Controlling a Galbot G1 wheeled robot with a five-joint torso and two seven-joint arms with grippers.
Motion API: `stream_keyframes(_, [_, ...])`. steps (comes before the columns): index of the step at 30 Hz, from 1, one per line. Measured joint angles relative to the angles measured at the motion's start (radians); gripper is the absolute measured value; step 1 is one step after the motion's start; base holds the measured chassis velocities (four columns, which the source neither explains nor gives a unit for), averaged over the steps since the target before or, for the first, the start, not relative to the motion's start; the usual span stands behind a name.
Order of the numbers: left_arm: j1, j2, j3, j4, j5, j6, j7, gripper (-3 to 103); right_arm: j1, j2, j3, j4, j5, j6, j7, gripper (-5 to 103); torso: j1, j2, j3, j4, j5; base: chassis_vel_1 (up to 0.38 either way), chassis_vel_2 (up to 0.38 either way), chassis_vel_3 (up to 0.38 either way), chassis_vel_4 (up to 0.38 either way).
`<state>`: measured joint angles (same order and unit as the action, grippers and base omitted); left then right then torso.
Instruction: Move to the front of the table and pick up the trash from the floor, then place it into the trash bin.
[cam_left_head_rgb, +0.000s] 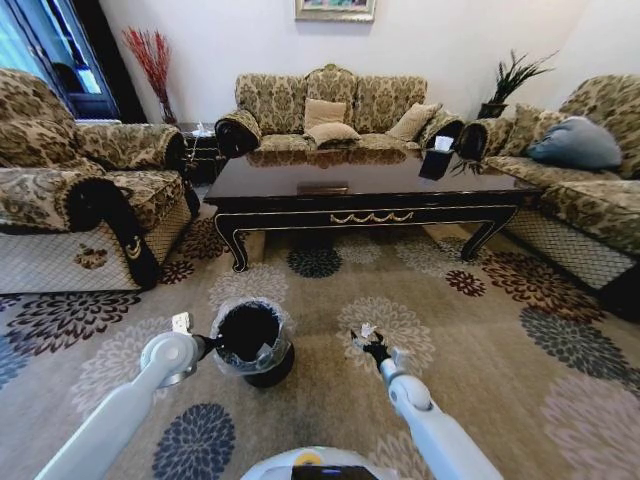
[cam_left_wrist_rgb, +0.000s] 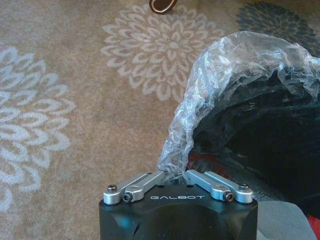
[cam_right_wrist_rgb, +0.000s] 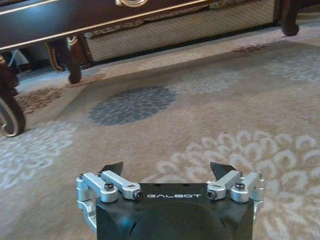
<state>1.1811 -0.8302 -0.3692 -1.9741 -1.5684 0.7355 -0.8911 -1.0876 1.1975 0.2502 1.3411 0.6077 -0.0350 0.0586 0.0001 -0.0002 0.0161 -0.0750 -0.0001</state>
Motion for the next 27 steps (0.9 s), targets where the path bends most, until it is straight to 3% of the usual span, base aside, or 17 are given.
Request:
stream_keyframes(12, [0.006,-0.003,0.002,-0.002,0.002,0.000,0.003,0,0.098,0.039,0.001,-0.217,0.008,-0.001,-0.004,89,0.000,0.000,0.000,-0.0003,0.0000,0.000,0.000,0.000,0.000])
stream_keyframes(27, [0.011,0.020,0.010,-0.038,-0.002,0.000,0.000,0,0.193,0.065,0.024,-0.371,0.067,-0.007,-0.006,78,0.000,0.000,0.000,-0.0002,0.0001,0.000,0.000,0.000,0.000])
